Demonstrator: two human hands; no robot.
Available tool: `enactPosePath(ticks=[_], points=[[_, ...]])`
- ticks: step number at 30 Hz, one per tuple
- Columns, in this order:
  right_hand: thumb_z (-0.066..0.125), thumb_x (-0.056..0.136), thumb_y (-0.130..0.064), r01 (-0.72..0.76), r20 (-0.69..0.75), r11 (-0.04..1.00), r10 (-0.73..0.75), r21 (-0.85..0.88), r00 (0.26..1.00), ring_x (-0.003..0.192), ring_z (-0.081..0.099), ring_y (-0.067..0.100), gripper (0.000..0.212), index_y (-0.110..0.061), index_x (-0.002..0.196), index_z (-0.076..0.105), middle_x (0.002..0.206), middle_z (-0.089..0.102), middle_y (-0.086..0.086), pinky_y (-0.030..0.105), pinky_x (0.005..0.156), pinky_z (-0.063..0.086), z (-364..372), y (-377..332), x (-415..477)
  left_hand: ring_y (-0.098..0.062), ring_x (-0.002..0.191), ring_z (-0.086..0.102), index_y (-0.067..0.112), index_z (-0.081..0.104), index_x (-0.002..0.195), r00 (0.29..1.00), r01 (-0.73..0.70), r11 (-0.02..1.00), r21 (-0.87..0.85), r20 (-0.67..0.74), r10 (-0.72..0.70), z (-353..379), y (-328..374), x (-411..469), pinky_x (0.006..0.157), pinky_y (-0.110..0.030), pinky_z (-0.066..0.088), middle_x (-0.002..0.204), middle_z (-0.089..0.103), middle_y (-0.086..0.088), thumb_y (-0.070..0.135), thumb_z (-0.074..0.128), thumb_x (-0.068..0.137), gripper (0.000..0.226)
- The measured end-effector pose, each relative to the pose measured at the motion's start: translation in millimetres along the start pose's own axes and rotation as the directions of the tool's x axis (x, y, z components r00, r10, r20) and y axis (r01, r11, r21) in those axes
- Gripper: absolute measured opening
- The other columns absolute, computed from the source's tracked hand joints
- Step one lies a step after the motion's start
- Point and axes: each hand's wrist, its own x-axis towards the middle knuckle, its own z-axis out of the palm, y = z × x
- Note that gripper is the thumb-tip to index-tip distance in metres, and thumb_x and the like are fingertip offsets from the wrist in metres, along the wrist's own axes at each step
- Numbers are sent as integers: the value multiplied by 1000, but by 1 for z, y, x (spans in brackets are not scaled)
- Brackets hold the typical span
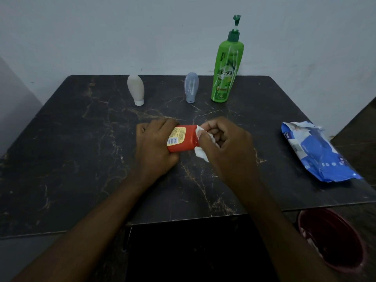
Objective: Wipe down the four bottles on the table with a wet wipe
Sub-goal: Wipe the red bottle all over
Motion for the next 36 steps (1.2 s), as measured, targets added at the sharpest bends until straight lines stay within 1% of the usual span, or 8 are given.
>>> enactPosePath(ticks=[7, 11, 17, 24, 29, 31, 33, 36], points=[[62, 95, -27, -97, -23, 978, 103, 187, 994, 84, 63, -2, 6, -22, 98, 64, 94, 66, -9, 10, 63, 50, -4, 12, 13, -26, 110, 59, 19, 61, 116, 993, -119, 977, 179, 37, 114, -3, 1, 1, 93, -42, 34, 116, 65, -6, 30, 88, 64, 60], [59, 96, -24, -124, 181, 982, 96, 146, 979, 97, 62, 4, 3, -24, 98, 61, 108, 64, -7, 25, 73, 55, -12, 17, 11, -31, 113, 61, 19, 63, 118, 986, -169, 945, 280, 61, 158, 0, 3, 3, 98, -41, 30, 119, 67, -8, 34, 93, 61, 66], [52, 101, -26, -244, 441, 953, 143, 180, 886, 92, 67, 15, 4, -23, 103, 55, 113, 59, -2, 29, 65, 62, -6, 12, 0, -30, 112, 62, 15, 65, 118, 963, -263, 887, 379, 52, 263, 0, 7, 3, 97, -43, 32, 118, 69, -8, 40, 88, 69, 60], [55, 99, -20, -358, 271, 843, 264, 401, 926, 91, 69, 15, 5, -23, 98, 59, 113, 63, 0, 25, 64, 60, 16, 20, -7, -35, 142, 41, 18, 52, 145, 959, -280, 866, 414, 87, 269, -14, 7, 13, 107, -52, 26, 149, 52, -13, 36, 86, 73, 81], [57, 99, -19, -339, 162, 799, 299, 496, 941, 93, 71, 13, 1, -19, 100, 57, 113, 64, -2, 28, 68, 61, 19, 36, -2, -30, 157, -8, 34, 8, 161, 997, -60, 994, 93, 60, 55, -47, -6, 33, 120, -67, 10, 170, 1, -2, 32, 87, 71, 119], [58, 98, -22, -347, 149, 790, 316, 506, 937, 96, 70, 16, 5, -18, 102, 56, 114, 64, -1, 29, 69, 61, 23, 41, 2, -27, 157, 8, 37, 7, 159, 986, 152, 972, -179, 99, -136, -62, -7, 41, 121, -59, 19, 170, 6, 3, 31, 85, 77, 114], [58, 98, -23, -349, 154, 777, 317, 524, 936, 98, 70, 17, 7, -17, 103, 55, 115, 65, 0, 29, 70, 61, 28, 43, 6, -22, 145, 37, 34, 24, 156, 922, 387, 823, -415, 168, -349, -72, -7, 53, 112, -45, 39, 162, 32, -1, 31, 80, 86, 89], [58, 98, -24, -354, 174, 769, 310, 533, 935, 97, 70, 14, 7, -19, 104, 56, 115, 65, -1, 30, 71, 61, 37, 44, 11, -20, 116, 67, 21, 63, 129, 807, 590, 662, -461, 321, -496, -82, -16, 74, 90, -35, 58, 122, 70, -1, 37, 72, 91, 42]])
